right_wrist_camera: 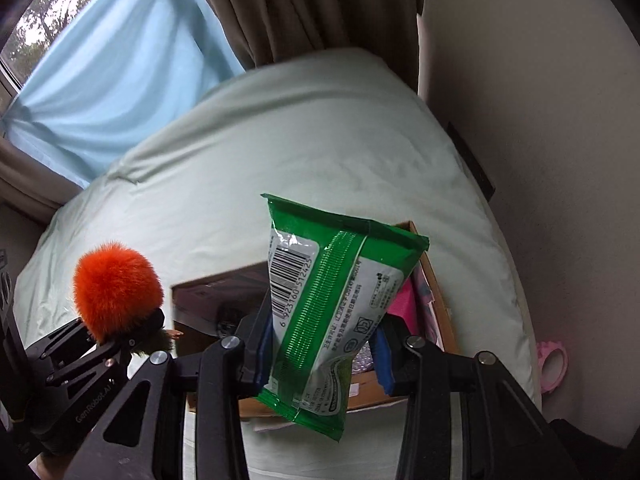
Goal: Organize soft objects
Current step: 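Open both tools to drop the items into the box and withdraw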
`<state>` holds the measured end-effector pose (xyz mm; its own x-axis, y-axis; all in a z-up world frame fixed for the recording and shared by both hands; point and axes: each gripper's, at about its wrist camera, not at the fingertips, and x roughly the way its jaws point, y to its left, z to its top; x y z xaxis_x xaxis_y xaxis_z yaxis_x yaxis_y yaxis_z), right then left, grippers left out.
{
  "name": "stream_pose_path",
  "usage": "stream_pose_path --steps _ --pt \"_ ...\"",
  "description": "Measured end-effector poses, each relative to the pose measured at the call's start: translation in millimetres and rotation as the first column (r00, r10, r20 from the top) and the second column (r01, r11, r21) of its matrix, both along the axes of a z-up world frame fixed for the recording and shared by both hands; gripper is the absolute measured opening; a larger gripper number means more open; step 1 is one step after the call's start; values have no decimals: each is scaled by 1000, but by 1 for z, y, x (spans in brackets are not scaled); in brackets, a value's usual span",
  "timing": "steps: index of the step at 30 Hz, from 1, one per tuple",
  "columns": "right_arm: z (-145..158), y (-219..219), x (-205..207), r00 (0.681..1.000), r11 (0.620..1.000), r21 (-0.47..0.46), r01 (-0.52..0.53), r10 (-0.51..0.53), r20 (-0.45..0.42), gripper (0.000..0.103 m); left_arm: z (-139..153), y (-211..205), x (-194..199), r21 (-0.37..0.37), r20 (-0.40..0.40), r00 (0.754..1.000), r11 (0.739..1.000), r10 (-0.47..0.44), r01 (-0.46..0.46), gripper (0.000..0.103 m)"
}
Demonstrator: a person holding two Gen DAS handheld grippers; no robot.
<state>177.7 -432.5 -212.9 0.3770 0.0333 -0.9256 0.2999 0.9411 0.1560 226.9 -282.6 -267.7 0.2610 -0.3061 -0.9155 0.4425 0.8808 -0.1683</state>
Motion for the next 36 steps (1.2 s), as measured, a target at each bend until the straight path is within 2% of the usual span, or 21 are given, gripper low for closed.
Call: stream_pose_path --steps 6,11,13,14,15,16,18,21,27,32,36 --pt "-55 -2 15 987 993 -5 -118 117 -110 37 -63 -20 5 75 -75 996 996 -43 48 22" --pt "-77 -8 23 979 990 29 -138 141 -145 38 -82 -26 3 121 -99 993 990 -57 69 22" --pt "-83 -11 28 975 987 59 -151 159 -157 42 -80 -29 2 149 -93 993 985 -75 88 39" --pt "-85 -15 31 974 986 71 -151 160 -158 56 -77 -29 -1 170 -79 994 982 -75 87 69" --pt "-83 -16 32 976 987 74 -143 152 -153 79 -72 -23 0 182 -58 996 980 -71 80 99" --pt "-81 -20 31 980 988 84 -128 139 -141 97 -67 -18 -1 175 -34 997 982 -66 71 103" --pt "-75 -27 26 990 990 116 -78 90 -105 99 -60 -10 -6 148 -30 998 987 -54 58 103" --pt "-71 -29 21 994 990 141 -20 36 -108 100 -55 -1 -9 139 -44 998 990 -34 40 103" --pt "-56 -13 12 994 994 106 -29 39 -101 100 -36 20 -19 114 -27 1000 993 -15 17 103" --pt "-22 2 3 998 995 94 -38 42 -37 100 0 42 -26 75 22 1000 997 9 -10 103" --pt "22 26 -7 997 995 72 -67 64 35 100 46 70 -37 39 83 995 998 47 -50 103"
